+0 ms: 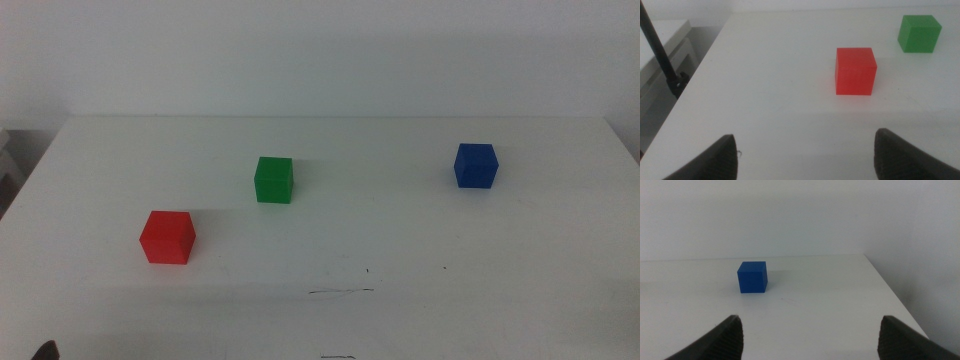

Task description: Stack red cubes first, then green, then blue cubes in a specific spot.

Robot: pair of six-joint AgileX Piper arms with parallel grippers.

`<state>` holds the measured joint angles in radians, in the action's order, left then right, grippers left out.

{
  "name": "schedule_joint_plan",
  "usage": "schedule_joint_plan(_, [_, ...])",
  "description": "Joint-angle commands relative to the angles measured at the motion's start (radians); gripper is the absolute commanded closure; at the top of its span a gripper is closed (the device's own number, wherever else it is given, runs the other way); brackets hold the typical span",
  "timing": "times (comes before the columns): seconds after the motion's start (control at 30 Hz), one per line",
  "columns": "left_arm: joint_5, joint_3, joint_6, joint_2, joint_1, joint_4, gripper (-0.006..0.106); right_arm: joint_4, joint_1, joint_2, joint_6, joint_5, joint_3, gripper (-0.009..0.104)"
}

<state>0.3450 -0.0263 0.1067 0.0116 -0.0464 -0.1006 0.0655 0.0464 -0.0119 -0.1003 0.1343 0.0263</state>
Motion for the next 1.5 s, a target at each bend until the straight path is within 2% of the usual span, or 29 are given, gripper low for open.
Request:
schedule_joint_plan(0.0, [-0.068,0.050,-0.007,-0.019,0.005,-0.013,0.007,0.008,0.007,-0.015,0.013,-0.075,-0.010,0.005])
schedule_joint_plan(0.2, [0.003,0.242,-0.006,-0.227,0.005,-0.015,0.007,0.008,0.007,-0.015,0.013,-0.075,-0.010,0.005])
schedule_joint_plan(0.57, [0.515,0.718,-0.011,-0.606,0.005,-0.023,0.007,0.008,0.007,-0.015,0.013,-0.075,-0.010,0.005])
schedule_joint_plan(0.8, [0.764,0.937,-0.140,-0.770,0.005,-0.046,0.007,0.008,0.007,-0.015,0.013,-0.075,-0.010,0.005])
schedule_joint_plan(1.1, [0.820,1.042,-0.144,-0.955,0.006,-0.057,0.007,0.008,0.007,-0.015,0.013,-0.075,-0.010,0.005])
schedule_joint_plan(1.37, [0.837,1.167,-0.114,-1.240,0.013,-0.064,0.007,0.008,0.007,-0.015,0.013,-0.075,-0.010,0.005])
schedule_joint_plan(1.47, [0.844,1.235,-0.126,-1.338,0.053,-0.035,0.007,0.008,0.007,-0.015,0.013,-0.075,-0.010,0.005])
